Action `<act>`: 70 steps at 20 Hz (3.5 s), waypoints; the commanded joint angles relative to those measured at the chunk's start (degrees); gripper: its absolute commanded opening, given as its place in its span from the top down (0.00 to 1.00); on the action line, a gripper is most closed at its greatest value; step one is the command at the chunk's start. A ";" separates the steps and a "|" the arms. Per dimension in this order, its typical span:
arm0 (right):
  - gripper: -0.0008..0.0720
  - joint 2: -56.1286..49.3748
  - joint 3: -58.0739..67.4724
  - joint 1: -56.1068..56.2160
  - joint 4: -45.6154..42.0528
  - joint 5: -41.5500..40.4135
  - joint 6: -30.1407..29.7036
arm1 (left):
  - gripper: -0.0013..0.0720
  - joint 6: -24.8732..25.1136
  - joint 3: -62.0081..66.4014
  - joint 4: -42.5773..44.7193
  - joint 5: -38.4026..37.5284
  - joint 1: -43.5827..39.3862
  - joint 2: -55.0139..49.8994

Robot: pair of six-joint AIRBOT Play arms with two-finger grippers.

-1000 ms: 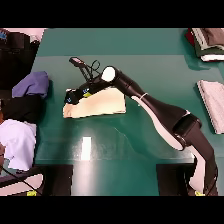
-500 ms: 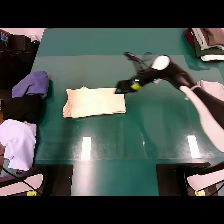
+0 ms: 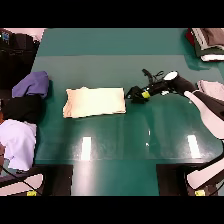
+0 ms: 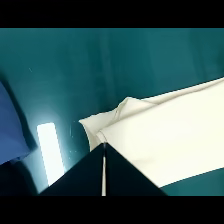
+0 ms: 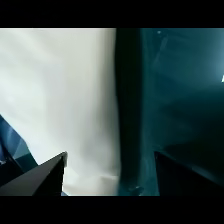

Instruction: Fold the shirts.

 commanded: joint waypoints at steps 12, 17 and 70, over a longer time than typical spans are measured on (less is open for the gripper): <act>0.97 -5.05 5.88 8.74 16.22 -3.06 -12.48 | 0.95 0.07 -0.02 -0.17 -2.60 0.02 0.00; 0.97 6.56 5.88 -5.35 8.81 -3.61 -10.23 | 0.95 0.04 -0.02 -0.15 -3.37 0.02 0.00; 0.08 29.79 5.99 -57.09 -61.13 22.67 18.60 | 0.95 0.00 0.00 -1.05 -9.64 0.02 0.00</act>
